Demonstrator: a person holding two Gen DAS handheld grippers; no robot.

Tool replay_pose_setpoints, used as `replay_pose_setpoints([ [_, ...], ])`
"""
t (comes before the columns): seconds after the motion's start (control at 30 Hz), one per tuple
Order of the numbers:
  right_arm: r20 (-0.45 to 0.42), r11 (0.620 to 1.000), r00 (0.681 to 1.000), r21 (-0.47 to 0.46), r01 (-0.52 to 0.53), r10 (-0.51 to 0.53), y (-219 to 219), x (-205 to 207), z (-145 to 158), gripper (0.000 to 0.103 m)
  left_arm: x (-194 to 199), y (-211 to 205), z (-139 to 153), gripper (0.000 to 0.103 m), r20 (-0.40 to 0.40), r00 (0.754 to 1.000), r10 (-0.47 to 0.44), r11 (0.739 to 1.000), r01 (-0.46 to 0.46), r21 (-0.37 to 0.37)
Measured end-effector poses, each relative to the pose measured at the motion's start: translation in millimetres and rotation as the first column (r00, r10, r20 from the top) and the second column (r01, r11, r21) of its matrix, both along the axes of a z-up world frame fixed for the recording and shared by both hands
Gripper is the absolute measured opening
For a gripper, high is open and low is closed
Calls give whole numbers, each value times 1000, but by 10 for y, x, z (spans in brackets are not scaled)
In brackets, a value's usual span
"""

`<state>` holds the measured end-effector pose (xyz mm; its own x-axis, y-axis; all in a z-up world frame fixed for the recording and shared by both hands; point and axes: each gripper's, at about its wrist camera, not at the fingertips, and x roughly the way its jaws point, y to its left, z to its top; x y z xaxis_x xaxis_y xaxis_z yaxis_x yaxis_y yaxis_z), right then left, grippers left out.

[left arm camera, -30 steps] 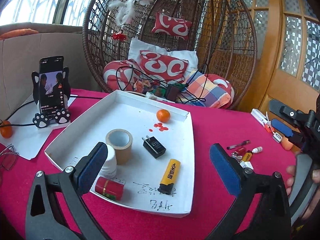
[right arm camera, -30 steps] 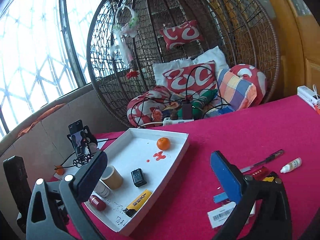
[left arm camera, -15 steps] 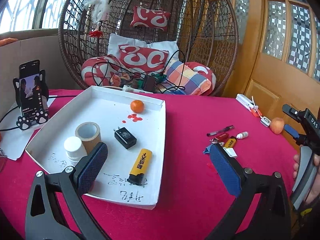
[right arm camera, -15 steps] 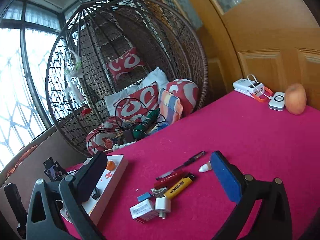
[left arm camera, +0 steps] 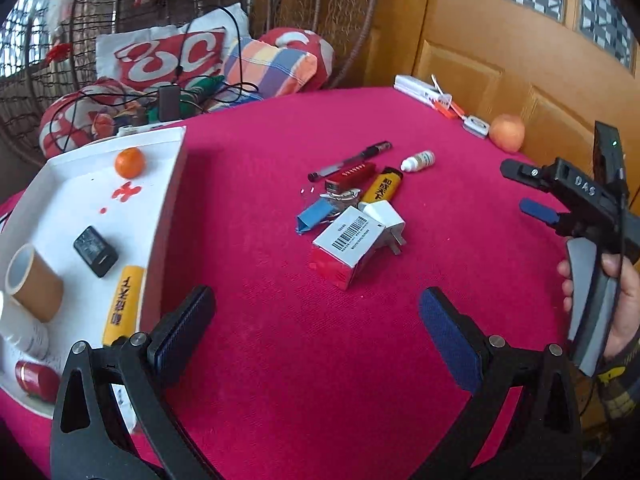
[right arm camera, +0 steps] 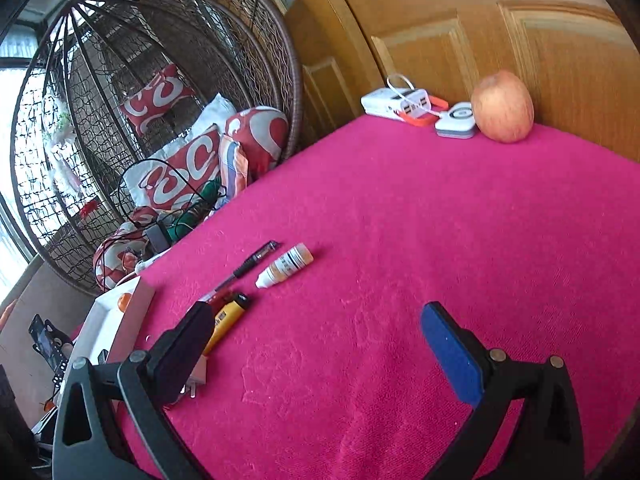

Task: Organize rigid objects
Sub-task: 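Move the left gripper to the white barcode box while the right approaches the eye-drop bottle, then grasp the white barcode box with the left gripper while the right grasps the eye-drop bottle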

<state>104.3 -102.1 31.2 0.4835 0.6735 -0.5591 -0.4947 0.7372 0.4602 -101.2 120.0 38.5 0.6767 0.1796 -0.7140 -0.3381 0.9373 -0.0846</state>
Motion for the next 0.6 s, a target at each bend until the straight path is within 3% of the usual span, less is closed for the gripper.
replay_pose_setpoints([
  [0.1, -26, 1000, 999, 21, -23, 24, -29, 27, -50, 103, 267, 15, -120, 102, -42, 999, -12, 1000, 12, -1],
  [0.3, 3, 997, 997, 12, -79, 79, -32, 76, -26, 103, 562, 52, -258, 78, -80, 995, -65, 998, 65, -2],
  [0.37, 12, 993, 994, -40, -107, 108, 51, 124, -2, 103, 629, 39, -294, 69, -95, 991, -91, 996, 90, -14],
  [0.43, 13, 987, 991, -93, -133, 135, 173, 199, 16, 103, 644, -23, -292, 49, -97, 991, -95, 995, 98, 26],
  [0.6, 101, 952, 965, -215, -218, 244, 670, 280, 133, 103, 558, -17, -283, 43, -78, 994, -74, 997, 74, -2],
])
